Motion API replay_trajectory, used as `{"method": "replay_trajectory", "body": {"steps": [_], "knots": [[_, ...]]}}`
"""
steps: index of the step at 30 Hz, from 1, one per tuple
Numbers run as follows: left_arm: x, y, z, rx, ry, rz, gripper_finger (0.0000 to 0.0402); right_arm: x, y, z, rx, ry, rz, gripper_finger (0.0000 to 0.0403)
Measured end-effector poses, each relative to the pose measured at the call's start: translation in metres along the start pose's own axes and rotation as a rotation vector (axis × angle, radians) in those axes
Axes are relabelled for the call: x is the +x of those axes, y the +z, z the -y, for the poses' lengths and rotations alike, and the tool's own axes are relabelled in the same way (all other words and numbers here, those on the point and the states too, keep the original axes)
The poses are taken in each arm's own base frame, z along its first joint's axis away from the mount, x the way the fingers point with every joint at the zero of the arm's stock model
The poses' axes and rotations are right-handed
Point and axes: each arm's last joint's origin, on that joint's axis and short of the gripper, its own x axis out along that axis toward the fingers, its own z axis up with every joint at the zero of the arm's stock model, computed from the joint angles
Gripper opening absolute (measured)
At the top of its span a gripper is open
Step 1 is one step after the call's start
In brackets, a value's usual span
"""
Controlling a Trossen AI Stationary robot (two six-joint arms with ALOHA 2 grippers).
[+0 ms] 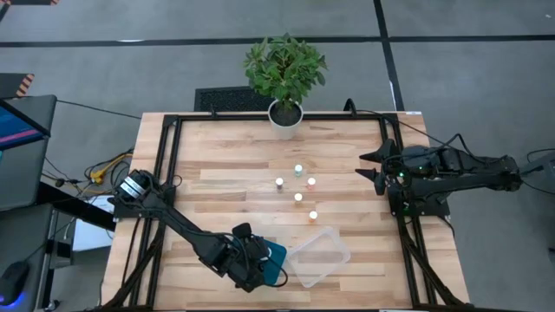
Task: Pick and place medicine bottles into bin by pill shape (circle, oval)
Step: Put the large orange pill bottle into the blue bin
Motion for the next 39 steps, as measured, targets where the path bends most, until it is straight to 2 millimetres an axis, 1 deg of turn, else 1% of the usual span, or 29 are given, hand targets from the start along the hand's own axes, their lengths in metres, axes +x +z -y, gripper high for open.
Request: {"method": "replay_trajectory", "body": {"steps": [9,17,19,21,24,32,39], "knots": [[-0.002,-0.003,-0.002,-0.029,0.027,-0.011,0.0215,0.000,0.000,0.000,0.000,0.000,0.001,0.0271],[-0.011,-0.008,-0.003,-0.038,0.064,-0.004,0.0215,0.000,0.001,0.000,0.001,-0.004,0.008,0.0271],[-0.012,-0.009,-0.006,-0.059,0.045,0.012,0.0215,0.000,0.001,0.000,0.002,-0.004,0.011,0.0271],[-0.009,-0.015,-0.010,-0.078,0.003,0.020,0.0215,0.000,0.001,0.000,0.002,-0.004,0.012,0.0271],[-0.004,-0.018,-0.015,-0.097,-0.064,0.031,0.0215,0.000,0.001,0.000,0.003,-0.004,0.013,0.0271],[-0.002,-0.011,-0.022,-0.001,-0.079,0.026,0.0215,0.000,0.002,0.000,0.005,-0.002,0.017,0.0271],[0.002,-0.012,-0.023,0.022,-0.105,0.027,0.0217,0.000,0.002,0.000,0.006,-0.001,0.021,0.0271]]}}
